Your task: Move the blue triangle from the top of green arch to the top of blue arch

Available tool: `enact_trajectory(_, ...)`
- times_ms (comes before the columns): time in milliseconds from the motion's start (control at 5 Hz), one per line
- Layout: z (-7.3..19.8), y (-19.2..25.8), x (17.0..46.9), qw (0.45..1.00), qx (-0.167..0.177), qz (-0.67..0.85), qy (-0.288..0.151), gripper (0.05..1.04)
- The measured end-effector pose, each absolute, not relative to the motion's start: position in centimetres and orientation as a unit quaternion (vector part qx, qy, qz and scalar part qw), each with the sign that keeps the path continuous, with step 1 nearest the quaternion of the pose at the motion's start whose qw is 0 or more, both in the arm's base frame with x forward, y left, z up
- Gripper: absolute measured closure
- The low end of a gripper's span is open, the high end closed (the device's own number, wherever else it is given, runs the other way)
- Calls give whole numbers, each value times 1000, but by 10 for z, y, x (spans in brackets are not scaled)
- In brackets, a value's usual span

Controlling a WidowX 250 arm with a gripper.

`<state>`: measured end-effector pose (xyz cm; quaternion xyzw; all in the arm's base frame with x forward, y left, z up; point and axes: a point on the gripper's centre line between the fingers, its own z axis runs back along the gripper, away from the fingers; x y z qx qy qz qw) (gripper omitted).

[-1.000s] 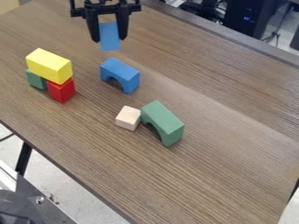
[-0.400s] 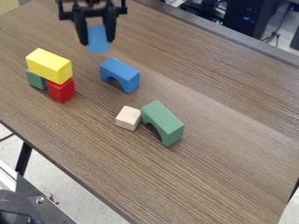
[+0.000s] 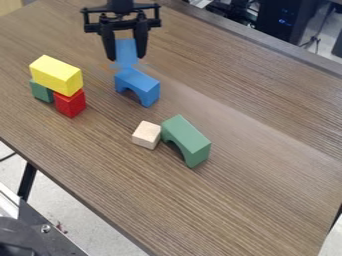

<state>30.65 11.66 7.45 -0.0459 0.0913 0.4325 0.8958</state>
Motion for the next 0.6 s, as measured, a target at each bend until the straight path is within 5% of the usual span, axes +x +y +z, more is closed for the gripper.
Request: enact_trajectory(600, 51, 105, 310, 897, -59, 422, 119, 508)
